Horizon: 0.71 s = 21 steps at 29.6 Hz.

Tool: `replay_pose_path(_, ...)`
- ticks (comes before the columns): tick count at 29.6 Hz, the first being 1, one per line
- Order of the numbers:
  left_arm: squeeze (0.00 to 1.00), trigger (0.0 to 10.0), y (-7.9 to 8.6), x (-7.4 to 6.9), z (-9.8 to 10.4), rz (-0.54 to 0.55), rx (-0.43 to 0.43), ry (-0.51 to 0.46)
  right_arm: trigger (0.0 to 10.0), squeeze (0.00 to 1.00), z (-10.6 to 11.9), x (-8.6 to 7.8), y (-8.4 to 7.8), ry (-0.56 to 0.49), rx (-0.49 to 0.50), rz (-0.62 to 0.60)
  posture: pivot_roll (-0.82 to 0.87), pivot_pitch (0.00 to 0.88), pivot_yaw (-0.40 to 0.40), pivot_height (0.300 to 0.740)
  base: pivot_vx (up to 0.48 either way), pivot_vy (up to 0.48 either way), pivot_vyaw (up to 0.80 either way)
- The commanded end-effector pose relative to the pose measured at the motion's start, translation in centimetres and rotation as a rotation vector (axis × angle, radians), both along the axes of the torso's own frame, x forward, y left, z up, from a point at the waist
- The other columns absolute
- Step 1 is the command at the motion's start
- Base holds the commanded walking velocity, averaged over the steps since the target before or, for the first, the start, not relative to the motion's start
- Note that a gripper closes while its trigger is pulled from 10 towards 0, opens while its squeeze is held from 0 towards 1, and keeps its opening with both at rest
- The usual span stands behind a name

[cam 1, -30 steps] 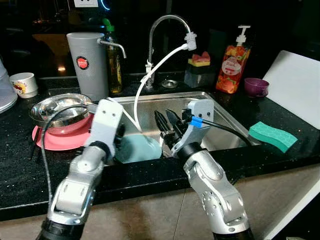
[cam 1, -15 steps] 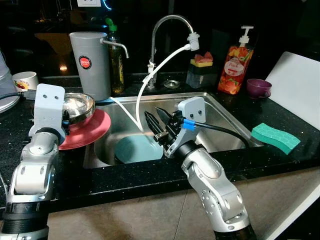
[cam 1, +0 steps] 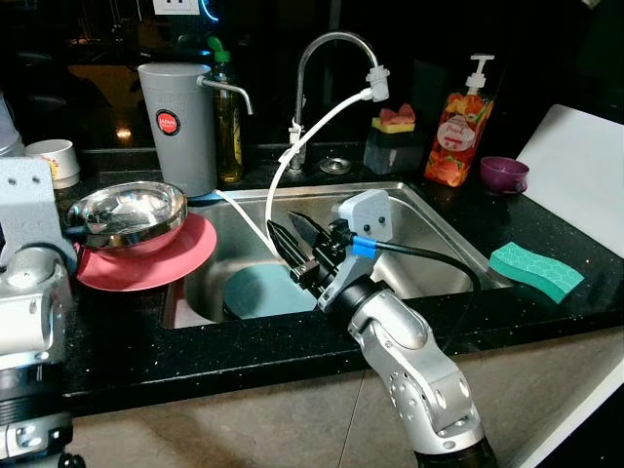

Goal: Kitchen organization

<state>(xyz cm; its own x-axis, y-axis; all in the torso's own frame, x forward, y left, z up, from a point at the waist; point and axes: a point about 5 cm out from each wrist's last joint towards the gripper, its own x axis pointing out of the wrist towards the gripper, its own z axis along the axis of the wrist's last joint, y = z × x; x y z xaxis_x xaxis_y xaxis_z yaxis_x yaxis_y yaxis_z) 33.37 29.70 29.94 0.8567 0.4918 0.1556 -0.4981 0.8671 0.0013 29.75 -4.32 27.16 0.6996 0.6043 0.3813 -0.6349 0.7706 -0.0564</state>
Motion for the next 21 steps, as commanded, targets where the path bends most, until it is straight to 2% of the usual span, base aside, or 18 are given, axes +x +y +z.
replay_pose_path(1,1.0,10.0,0.3,0.1,0.0,0.008,-0.042,-0.01,10.0,0.0,0.5,-0.1,-0.2,-0.024,0.016,0.0,0.13,0.056,-0.036,0.74,0.0,0.0,0.0)
replay_pose_path(3,1.0,10.0,0.4,0.1,1.2,0.011,-0.105,-0.071,10.0,0.0,0.5,-0.1,-0.2,-0.022,0.018,0.001,0.13,0.054,-0.038,0.74,0.0,0.0,0.0)
replay_pose_path(4,1.0,10.0,0.4,0.1,1.2,0.011,-0.105,-0.071,10.0,0.0,0.5,-0.1,-0.2,-0.022,0.018,0.001,0.13,0.054,-0.038,0.74,0.0,0.0,0.0)
replay_pose_path(5,1.0,10.0,0.5,0.0,2.1,0.021,-0.116,-0.111,10.0,0.0,0.5,-0.1,-0.2,-0.021,0.02,0.001,0.13,0.054,-0.038,0.74,0.0,0.0,0.0)
replay_pose_path(7,1.0,10.0,0.6,0.0,2.2,0.018,-0.142,-0.112,10.0,0.0,0.5,-0.1,-0.2,-0.02,0.022,0.0,0.13,0.053,-0.037,0.74,0.0,0.0,0.0)
replay_pose_path(8,0.05,10.0,0.6,0.1,2.1,0.01,-0.176,-0.108,10.0,0.0,0.5,-0.1,-0.2,-0.018,0.025,-0.001,0.13,0.053,-0.037,0.74,0.0,0.0,0.0)
replay_pose_path(9,0.0,10.0,0.7,0.1,1.9,0.003,-0.216,-0.104,10.0,0.0,0.4,-0.1,-0.3,-0.016,0.028,-0.002,0.13,0.053,-0.037,0.74,0.0,0.0,0.0)
replay_pose_path(11,0.0,10.0,0.8,0.4,1.5,0.009,-0.28,-0.087,10.0,0.0,0.4,-0.1,-0.3,-0.013,0.032,-0.002,0.14,0.055,-0.041,0.74,0.0,0.0,0.0)
replay_pose_path(12,0.0,10.0,0.8,0.4,1.5,0.009,-0.28,-0.087,10.0,0.0,0.4,-0.1,-0.3,-0.013,0.032,-0.002,0.14,0.055,-0.041,0.74,0.0,0.0,0.0)
replay_pose_path(17,0.0,10.0,1.1,2.1,0.7,0.064,-0.457,-0.02,10.0,0.0,0.5,0.0,0.0,-0.013,0.036,0.011,0.13,0.054,-0.052,0.74,0.0,0.0,0.0)
replay_pose_path(21,0.0,10.0,1.5,2.7,1.6,0.071,-0.458,-0.038,10.0,0.0,0.6,0.0,-0.1,-0.013,0.045,0.008,0.13,0.054,-0.05,0.74,0.0,0.0,0.0)
